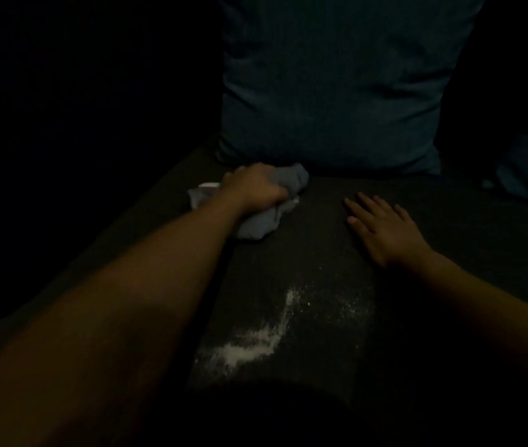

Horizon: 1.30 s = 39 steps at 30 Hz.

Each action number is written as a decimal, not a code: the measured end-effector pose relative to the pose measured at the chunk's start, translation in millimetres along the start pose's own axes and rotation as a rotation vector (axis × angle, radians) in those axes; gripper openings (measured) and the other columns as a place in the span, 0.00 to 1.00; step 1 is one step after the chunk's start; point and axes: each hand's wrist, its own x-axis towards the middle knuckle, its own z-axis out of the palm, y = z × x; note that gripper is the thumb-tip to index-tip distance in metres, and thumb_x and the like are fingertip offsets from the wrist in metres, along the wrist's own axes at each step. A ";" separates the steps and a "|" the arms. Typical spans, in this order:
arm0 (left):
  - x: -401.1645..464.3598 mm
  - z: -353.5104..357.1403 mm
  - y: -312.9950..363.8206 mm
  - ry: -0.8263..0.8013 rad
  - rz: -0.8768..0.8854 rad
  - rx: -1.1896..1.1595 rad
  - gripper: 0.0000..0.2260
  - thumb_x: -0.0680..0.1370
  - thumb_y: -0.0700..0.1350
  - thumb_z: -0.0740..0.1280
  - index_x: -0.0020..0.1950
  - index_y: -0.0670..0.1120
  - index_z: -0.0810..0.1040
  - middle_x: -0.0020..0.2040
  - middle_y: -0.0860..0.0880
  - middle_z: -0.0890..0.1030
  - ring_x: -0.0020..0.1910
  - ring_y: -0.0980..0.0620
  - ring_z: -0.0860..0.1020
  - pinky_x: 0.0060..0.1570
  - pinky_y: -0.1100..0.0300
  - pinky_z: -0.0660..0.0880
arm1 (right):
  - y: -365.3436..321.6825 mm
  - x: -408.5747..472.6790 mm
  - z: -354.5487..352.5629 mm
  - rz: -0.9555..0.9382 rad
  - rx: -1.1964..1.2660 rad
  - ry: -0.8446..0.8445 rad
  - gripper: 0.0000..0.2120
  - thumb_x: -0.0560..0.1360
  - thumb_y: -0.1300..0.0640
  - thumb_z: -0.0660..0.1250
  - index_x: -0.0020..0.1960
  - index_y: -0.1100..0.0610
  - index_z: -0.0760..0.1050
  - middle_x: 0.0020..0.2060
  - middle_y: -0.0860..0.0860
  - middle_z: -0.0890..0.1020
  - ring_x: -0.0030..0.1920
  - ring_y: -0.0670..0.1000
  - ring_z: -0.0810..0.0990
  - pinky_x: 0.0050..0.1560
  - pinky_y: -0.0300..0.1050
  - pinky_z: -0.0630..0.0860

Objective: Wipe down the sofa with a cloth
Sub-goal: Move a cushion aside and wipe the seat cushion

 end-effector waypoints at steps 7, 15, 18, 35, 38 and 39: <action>9.8 9.9 -4.5 0.048 0.108 0.129 0.14 0.72 0.59 0.66 0.51 0.51 0.78 0.52 0.50 0.79 0.52 0.48 0.76 0.53 0.52 0.71 | 5.4 11.5 9.8 0.037 0.002 0.013 0.25 0.81 0.41 0.41 0.77 0.42 0.43 0.77 0.44 0.46 0.77 0.48 0.44 0.74 0.55 0.41; -139.6 9.6 8.3 -0.199 0.333 0.125 0.20 0.68 0.66 0.60 0.55 0.59 0.74 0.54 0.58 0.75 0.52 0.56 0.71 0.57 0.51 0.70 | 1.5 8.5 1.5 0.038 0.010 -0.016 0.25 0.81 0.42 0.42 0.77 0.42 0.44 0.78 0.45 0.47 0.77 0.50 0.46 0.74 0.57 0.43; -205.2 5.1 8.9 -0.230 0.377 0.106 0.18 0.69 0.63 0.63 0.56 0.59 0.75 0.55 0.60 0.75 0.51 0.57 0.70 0.57 0.55 0.67 | -5.4 3.5 -3.5 0.060 0.006 -0.072 0.25 0.81 0.42 0.41 0.77 0.44 0.44 0.78 0.47 0.47 0.77 0.52 0.45 0.74 0.59 0.43; 5.5 3.2 -3.6 0.029 -0.025 0.088 0.27 0.65 0.64 0.63 0.59 0.52 0.77 0.58 0.47 0.78 0.58 0.43 0.75 0.56 0.51 0.72 | 7.6 4.9 3.8 0.054 -0.048 -0.002 0.28 0.79 0.37 0.39 0.77 0.42 0.42 0.77 0.46 0.46 0.77 0.51 0.44 0.74 0.59 0.41; 27.4 15.9 -8.2 0.090 -0.044 0.177 0.26 0.69 0.63 0.61 0.63 0.52 0.75 0.64 0.47 0.76 0.62 0.42 0.72 0.61 0.47 0.68 | 10.8 9.2 9.2 0.052 -0.061 0.015 0.27 0.79 0.37 0.39 0.76 0.42 0.41 0.77 0.45 0.45 0.77 0.51 0.43 0.74 0.59 0.41; 26.9 13.1 -8.0 0.085 -0.033 0.143 0.26 0.68 0.63 0.61 0.61 0.52 0.76 0.62 0.47 0.77 0.61 0.42 0.73 0.61 0.47 0.69 | 10.6 10.3 9.7 0.048 -0.058 0.013 0.27 0.79 0.37 0.39 0.76 0.42 0.41 0.77 0.45 0.46 0.77 0.51 0.43 0.73 0.59 0.41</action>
